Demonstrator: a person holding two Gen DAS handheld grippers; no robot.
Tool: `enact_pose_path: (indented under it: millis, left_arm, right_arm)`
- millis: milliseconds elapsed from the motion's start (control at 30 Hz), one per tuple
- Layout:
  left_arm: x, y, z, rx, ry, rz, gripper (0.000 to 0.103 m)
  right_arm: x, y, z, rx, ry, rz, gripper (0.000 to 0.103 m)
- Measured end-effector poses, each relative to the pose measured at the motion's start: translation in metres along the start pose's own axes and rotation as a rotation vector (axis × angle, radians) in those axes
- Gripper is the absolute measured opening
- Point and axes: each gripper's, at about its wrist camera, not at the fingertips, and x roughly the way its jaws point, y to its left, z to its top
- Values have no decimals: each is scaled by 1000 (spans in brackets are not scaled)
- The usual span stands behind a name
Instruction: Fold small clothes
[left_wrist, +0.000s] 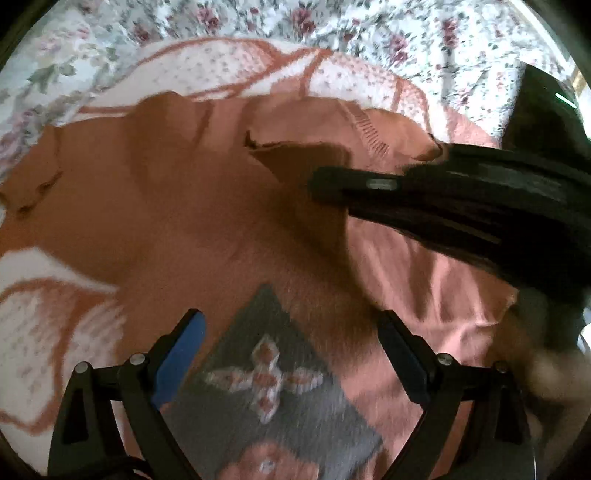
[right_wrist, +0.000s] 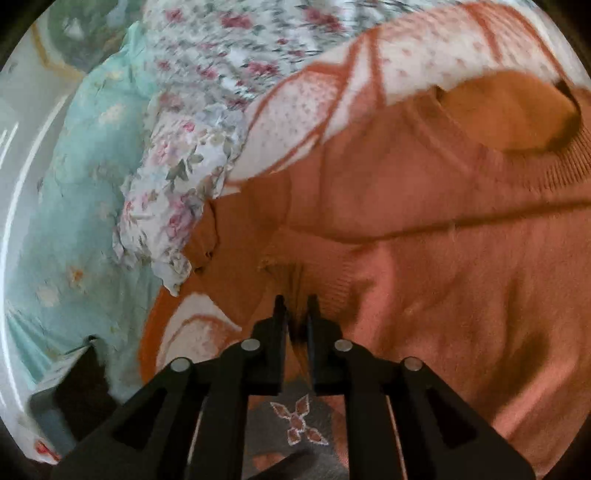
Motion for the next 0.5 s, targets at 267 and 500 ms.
enact_pose_path:
  millis: [267, 500]
  left_arm:
    - [55, 4, 46, -72, 10, -24, 78]
    - [27, -13, 51, 33, -102, -12, 14]
  right_arm:
    - [-96, -54, -9, 112, -167, -90, 29]
    - [-194, -106, -37, 212, -338, -306, 29]
